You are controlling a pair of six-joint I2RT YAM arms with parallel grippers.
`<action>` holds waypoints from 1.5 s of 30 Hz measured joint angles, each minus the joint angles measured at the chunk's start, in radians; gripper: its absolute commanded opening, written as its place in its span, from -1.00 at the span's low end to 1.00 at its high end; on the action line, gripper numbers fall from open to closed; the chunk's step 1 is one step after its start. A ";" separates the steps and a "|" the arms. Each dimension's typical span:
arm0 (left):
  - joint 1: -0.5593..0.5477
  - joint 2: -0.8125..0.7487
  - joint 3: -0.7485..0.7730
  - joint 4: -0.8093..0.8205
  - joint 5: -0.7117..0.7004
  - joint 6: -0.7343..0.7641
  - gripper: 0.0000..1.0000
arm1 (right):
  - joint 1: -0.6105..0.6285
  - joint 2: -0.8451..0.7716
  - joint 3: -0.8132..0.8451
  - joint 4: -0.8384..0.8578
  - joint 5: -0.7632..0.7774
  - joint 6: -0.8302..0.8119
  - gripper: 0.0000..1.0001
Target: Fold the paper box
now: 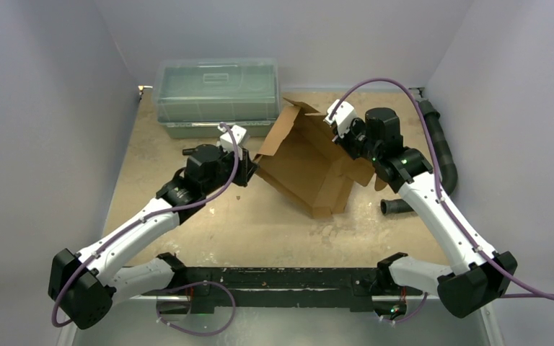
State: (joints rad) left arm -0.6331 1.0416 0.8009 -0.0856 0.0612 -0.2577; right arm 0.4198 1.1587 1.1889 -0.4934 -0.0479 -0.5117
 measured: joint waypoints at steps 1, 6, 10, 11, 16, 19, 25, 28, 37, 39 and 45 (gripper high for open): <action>0.000 0.006 0.000 0.003 0.000 0.002 -0.86 | 0.000 0.000 0.000 0.000 0.000 0.000 -1.00; 0.000 0.043 0.014 0.018 0.001 0.010 -1.00 | 0.000 0.006 0.000 0.000 0.000 0.000 -1.00; 0.000 0.061 0.032 0.019 0.001 0.011 -1.00 | 0.000 0.007 0.000 -0.002 -0.003 0.000 -1.00; 0.000 0.068 0.038 0.019 0.000 0.011 -1.00 | 0.000 0.007 0.000 -0.003 -0.006 0.000 -1.00; 0.000 0.112 0.074 0.021 -0.013 0.011 -1.00 | -0.001 0.007 0.000 -0.006 -0.033 0.000 -1.00; 0.000 0.136 0.092 0.021 -0.033 0.011 -1.00 | -0.001 0.006 0.000 -0.007 -0.051 0.000 -1.00; 0.000 0.149 0.097 0.020 -0.100 0.004 -1.00 | -0.002 0.000 -0.002 -0.006 -0.057 0.000 -1.00; 0.000 0.148 0.097 0.021 -0.103 -0.011 -1.00 | -0.002 -0.003 -0.004 -0.004 -0.049 0.007 -1.00; 0.005 0.048 0.089 -0.017 -0.089 -0.065 -0.87 | -0.002 -0.003 -0.016 0.009 -0.043 0.026 -1.00; 0.006 0.015 0.086 -0.039 -0.087 -0.077 -0.80 | -0.002 -0.003 -0.017 0.010 -0.041 0.029 -1.00; 0.010 -0.057 0.082 -0.093 -0.057 -0.101 -0.35 | -0.002 -0.003 -0.017 0.011 -0.041 0.029 -1.00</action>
State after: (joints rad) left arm -0.6235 0.9844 0.8833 -0.1783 0.0044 -0.3592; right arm 0.4175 1.1561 1.1717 -0.4828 -0.0891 -0.4824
